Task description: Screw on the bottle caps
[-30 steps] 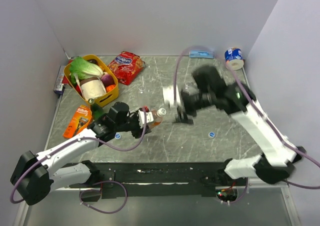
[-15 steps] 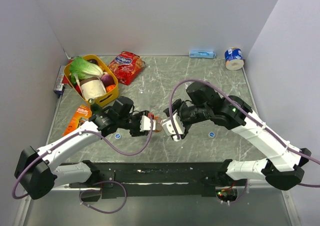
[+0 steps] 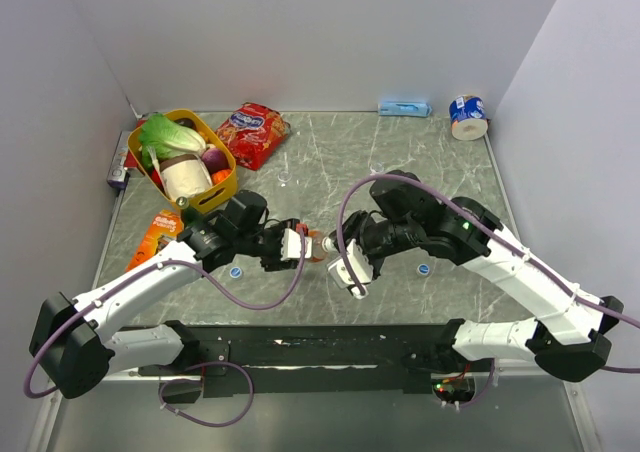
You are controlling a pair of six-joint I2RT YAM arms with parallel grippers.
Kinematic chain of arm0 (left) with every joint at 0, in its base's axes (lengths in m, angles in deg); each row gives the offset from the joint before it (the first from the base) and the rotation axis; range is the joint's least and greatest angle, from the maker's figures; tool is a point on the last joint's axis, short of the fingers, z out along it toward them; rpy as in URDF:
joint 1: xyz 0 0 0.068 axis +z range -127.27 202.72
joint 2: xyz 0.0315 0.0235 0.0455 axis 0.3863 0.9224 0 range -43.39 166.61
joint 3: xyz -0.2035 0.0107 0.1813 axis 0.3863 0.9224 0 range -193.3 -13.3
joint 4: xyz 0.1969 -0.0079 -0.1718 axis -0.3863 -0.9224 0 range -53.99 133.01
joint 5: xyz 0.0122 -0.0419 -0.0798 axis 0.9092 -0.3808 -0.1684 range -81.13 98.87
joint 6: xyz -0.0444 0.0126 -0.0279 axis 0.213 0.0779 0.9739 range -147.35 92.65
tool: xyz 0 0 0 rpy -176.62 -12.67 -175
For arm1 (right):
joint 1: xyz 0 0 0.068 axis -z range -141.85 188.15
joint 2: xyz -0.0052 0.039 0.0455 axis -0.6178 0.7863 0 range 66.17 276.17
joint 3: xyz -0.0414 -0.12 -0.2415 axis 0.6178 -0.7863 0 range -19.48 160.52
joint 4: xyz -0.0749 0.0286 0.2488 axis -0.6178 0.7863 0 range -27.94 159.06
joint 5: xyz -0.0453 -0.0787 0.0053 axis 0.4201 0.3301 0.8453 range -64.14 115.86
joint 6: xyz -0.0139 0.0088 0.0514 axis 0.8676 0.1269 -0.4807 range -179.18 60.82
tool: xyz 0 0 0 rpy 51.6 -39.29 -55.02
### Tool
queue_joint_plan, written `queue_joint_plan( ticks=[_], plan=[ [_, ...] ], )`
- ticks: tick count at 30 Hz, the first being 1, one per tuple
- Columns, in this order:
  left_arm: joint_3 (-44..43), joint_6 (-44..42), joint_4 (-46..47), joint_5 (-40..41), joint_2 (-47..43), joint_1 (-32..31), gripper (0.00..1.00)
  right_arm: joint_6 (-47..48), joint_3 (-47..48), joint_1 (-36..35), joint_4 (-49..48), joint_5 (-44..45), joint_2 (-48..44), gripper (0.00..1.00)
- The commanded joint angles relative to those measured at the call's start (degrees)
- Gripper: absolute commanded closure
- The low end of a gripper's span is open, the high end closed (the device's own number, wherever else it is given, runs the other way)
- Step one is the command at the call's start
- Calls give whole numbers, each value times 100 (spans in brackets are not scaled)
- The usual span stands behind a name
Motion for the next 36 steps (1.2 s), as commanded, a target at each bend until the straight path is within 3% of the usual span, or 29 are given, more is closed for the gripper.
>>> queue_joint_plan(
  ticks=[1,7,12,17,21,22,26,30,35,36],
  plan=[
    [-251,-7,167,-244,-1,19,99,8,144,-38,-15,-48,-8,51],
    [-312,387,368,-156,104,19,99,-317,310,-117,55,-118,177,63],
    [-409,1038,676,-112,139,19,99,-1467,775,-126,327,-180,703,72],
    [28,1899,1773,203,-431,10,99,-2672,811,-21,240,22,1038,76],
    [373,2734,2855,1370,-862,-94,99,-3471,1503,250,800,-3,1678,77],
    [338,2979,2952,2148,-898,-148,99,-3856,1715,330,933,-65,1854,78],
    [259,2973,3312,3708,-819,-481,99,-4807,3215,796,1925,-723,3108,80],
    [171,2832,3191,4361,-599,-561,99,-5125,3580,929,2146,-1041,3464,81],
    [285,2779,3102,5002,-371,-561,99,-5730,3616,946,2025,-823,3605,80],
    [329,2788,3102,4995,-379,-570,99,-5862,3598,964,1963,-726,3587,73]
  ],
)
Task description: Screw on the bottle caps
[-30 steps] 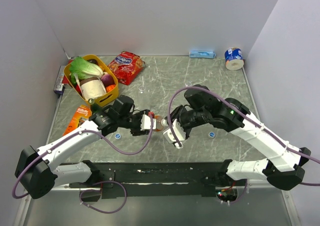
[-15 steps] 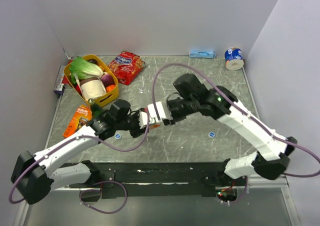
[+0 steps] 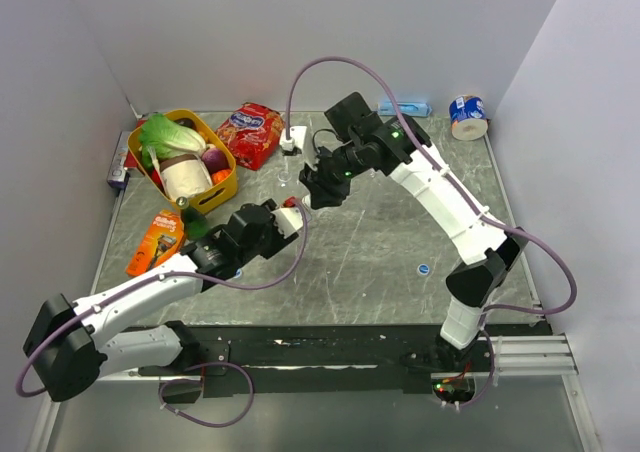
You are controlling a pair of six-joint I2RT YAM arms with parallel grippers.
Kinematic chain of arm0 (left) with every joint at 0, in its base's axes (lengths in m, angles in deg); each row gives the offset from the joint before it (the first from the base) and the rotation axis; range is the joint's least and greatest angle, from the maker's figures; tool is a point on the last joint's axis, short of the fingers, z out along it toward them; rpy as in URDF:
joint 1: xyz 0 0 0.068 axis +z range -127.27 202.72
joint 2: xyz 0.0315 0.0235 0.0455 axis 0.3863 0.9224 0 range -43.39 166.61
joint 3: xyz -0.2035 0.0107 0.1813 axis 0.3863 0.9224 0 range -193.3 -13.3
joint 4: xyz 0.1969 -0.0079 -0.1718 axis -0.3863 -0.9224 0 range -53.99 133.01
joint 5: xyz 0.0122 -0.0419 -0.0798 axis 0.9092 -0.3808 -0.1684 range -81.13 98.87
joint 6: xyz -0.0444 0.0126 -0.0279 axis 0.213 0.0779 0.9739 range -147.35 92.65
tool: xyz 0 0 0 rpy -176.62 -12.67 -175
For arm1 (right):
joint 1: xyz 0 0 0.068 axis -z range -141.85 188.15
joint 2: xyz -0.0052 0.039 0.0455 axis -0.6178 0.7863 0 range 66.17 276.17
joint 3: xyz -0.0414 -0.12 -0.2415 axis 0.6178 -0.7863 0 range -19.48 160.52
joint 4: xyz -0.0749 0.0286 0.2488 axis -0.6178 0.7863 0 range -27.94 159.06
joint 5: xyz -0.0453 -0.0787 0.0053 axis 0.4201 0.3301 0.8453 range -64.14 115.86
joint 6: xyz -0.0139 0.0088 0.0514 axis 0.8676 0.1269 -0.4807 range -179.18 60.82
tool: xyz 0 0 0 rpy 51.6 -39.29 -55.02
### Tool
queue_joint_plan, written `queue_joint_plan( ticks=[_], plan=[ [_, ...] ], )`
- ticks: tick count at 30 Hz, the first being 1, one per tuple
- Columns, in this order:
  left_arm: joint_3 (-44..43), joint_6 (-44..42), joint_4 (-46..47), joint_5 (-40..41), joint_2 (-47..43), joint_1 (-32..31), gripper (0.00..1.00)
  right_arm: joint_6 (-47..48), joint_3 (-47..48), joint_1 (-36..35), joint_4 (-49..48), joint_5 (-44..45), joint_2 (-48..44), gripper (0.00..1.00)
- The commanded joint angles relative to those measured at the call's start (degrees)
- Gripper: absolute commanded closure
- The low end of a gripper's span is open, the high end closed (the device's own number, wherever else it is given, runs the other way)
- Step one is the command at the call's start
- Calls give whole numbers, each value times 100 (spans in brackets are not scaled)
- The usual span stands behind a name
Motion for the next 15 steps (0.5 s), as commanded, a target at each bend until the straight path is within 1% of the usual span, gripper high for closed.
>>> queue_joint_plan(
  ticks=[1,2,3,5,6,8,9,10,11,12,13,14,15],
  plan=[
    [-233,360,1641,626,-104,-72,99,-1052,-68,-175,809,-343,123,67],
    [-180,334,1552,503,-130,-80,99,-1053,54,-123,747,-64,88,59],
    [-110,272,1490,415,-200,-80,99,-958,117,-79,712,61,18,44],
    [92,193,1157,99,-332,-72,99,-747,396,210,764,19,-184,35],
    [163,97,1034,-355,-515,-63,99,-502,503,351,799,-199,-237,31],
    [330,-105,605,-893,-701,-63,99,-203,600,554,843,-437,-492,29],
    [365,-237,480,-1365,-815,-54,99,252,505,685,809,-682,-614,28],
    [357,-360,349,-1683,-859,-28,99,508,304,695,695,-728,-981,28],
    [339,-500,25,-2069,-895,42,99,798,-299,695,572,-781,-1220,28],
    [287,-824,-117,-2752,-956,77,99,1341,-635,652,197,-973,-1457,28],
    [251,-1001,-275,-3098,-974,121,99,1555,-1256,590,-25,-1027,-1938,28],
    [208,-1124,-468,-3336,-974,148,99,1774,-1532,503,-227,-1027,-2178,28],
    [59,-1335,-601,-3513,-913,174,99,2264,-1796,136,-577,-949,-2572,28]
  ],
)
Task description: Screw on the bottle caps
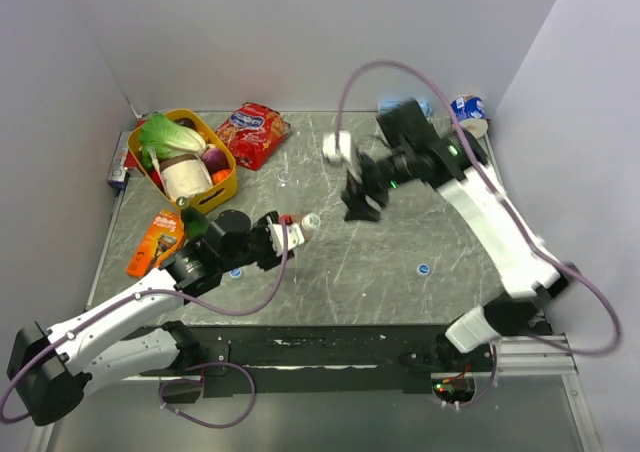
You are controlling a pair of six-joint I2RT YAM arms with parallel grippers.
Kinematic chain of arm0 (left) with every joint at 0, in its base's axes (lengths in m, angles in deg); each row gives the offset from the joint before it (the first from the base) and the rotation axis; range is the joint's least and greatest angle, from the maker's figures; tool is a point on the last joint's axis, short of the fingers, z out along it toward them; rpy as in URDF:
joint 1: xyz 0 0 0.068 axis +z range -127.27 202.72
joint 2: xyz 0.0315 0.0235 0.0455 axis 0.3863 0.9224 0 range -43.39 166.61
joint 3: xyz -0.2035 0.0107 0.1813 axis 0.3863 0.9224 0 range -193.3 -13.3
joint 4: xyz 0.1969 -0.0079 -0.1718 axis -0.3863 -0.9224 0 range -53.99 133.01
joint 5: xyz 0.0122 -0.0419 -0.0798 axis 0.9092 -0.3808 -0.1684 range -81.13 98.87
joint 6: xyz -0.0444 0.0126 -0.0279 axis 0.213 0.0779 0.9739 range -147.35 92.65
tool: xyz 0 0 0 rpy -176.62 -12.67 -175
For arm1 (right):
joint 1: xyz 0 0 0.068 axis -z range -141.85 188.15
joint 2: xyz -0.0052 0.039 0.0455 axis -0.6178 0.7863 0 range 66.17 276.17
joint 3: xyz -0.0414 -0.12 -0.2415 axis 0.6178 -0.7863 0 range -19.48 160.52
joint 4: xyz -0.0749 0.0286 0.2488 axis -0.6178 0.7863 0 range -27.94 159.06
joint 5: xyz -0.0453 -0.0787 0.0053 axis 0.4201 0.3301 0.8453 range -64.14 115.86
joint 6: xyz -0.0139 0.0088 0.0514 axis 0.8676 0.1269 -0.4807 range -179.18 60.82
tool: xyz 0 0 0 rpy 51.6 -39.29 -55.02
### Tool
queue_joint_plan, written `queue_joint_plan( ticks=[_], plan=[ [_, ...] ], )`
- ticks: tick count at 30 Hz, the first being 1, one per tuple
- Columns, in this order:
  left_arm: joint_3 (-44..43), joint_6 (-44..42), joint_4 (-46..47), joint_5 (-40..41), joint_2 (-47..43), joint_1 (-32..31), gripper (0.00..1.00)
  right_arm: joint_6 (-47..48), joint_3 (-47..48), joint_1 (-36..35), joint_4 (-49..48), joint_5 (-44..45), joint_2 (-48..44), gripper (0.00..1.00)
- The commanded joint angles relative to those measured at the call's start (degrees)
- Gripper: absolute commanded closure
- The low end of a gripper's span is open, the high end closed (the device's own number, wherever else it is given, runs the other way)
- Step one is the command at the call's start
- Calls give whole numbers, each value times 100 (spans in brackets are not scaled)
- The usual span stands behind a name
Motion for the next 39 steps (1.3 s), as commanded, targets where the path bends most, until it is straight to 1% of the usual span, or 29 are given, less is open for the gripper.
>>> queue_joint_plan(
  ticks=[1,3,4,6,7,9,11,18,22,23,25,26,28,30,31,32,33,34,35,36,37,38,39],
  plan=[
    [-374,-882,-765,-1935,53,124,99,1791,-1209,-784,-785,-154,-1445,28],
    [-734,-1040,-1168,-2095,359,150,99,2519,-1589,-1197,-1084,102,-1848,28],
    [-840,-1110,-1301,-2218,457,159,99,2732,-1887,-1469,-1164,278,-1946,28],
    [-1060,-1329,-1574,-2298,668,186,99,3110,-2135,-1691,-1366,402,-2175,28],
    [-1105,-1383,-1610,-2316,721,186,99,3190,-2310,-1831,-1541,437,-2211,28],
    [-1201,-1471,-1637,-2360,818,186,99,3471,-2399,-1946,-1595,534,-2238,28],
    [-1254,-1497,-1628,-2421,853,186,99,3525,-2435,-2086,-1691,666,-2194,29],
    [-1456,-1638,-1786,-2527,1047,186,99,3499,-2400,-2122,-1824,622,-2132,34],
    [-1483,-1770,-1769,-2509,1073,186,99,3516,-2260,-2122,-1622,587,-2027,40],
    [-1483,-1796,-1742,-2501,1065,177,99,3525,-2242,-2122,-1587,587,-2009,44],
    [-1483,-1796,-1698,-2500,1065,186,99,3525,-2189,-2122,-1490,622,-1948,47],
    [-1474,-1796,-1672,-2492,1056,186,99,3499,-2171,-2122,-1464,631,-1930,51],
    [-1465,-1788,-1567,-2457,1038,186,99,3429,-2128,-2122,-1419,657,-1842,56],
    [-1387,-1753,-1357,-2387,986,186,99,3166,-2022,-2113,-1454,692,-1719,65],
    [-1343,-1692,-1199,-2195,951,186,99,2999,-1987,-2113,-1498,814,-1658,71],
    [-1229,-1360,-997,-2036,872,177,99,2554,-1917,-2105,-1525,903,-1466,74],
    [-1167,-1131,-386,-1756,828,160,99,2254,-1751,-2105,-1568,982,-1360,76],
    [-1097,-902,-84,-1153,792,107,99,1929,-1628,-2052,-1586,1070,-1237,78],
    [-1009,-474,258,-782,731,63,99,1247,-1478,-2026,-1552,1192,-940,83],
    [-1000,-278,514,-430,713,19,99,892,-1138,-1991,-1499,1237,-780,84],
    [-1000,-76,934,-78,713,-51,99,549,-917,-1964,-1246,1255,-596,90],
    [-1061,326,1208,595,730,-78,99,-116,-688,-1894,-1087,1211,-202,92],
    [-1113,461,1342,985,765,-121,99,-444,-216,-1841,-894,1176,2,94]
  ],
)
